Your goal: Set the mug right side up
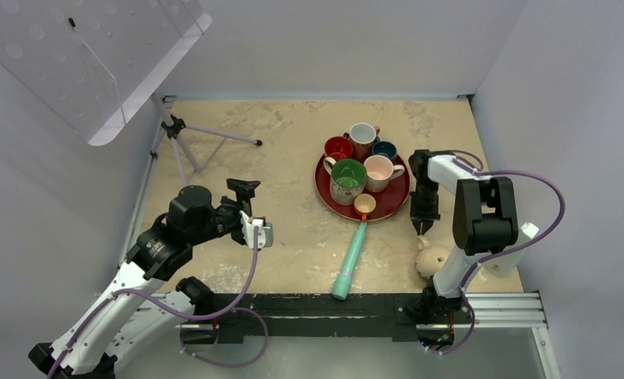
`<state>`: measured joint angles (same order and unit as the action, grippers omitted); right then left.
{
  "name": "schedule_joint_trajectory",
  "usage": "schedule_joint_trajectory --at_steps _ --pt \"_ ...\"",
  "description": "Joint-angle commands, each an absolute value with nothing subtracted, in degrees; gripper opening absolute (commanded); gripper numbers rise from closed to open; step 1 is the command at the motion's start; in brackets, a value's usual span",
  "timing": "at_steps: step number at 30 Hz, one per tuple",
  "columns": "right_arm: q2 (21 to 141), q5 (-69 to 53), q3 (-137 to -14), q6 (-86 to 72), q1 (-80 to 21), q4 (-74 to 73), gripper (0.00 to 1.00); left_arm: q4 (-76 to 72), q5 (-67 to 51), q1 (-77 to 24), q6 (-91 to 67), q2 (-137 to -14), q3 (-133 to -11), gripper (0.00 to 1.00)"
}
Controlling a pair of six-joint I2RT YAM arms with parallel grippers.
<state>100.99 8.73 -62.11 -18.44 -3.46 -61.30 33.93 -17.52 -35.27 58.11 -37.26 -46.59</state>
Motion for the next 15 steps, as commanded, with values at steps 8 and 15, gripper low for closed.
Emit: schedule_joint_trajectory --at_steps 8,15 --pt "97.5 8.6 -67.6 -17.0 -4.6 -65.6 0.62 32.5 -17.7 -34.9 58.9 -37.5 -46.7 1.00" --pt "92.8 0.2 -75.7 -13.2 -4.9 -61.6 0.89 32.1 -18.2 -34.9 59.4 -37.5 -46.7 1.00"
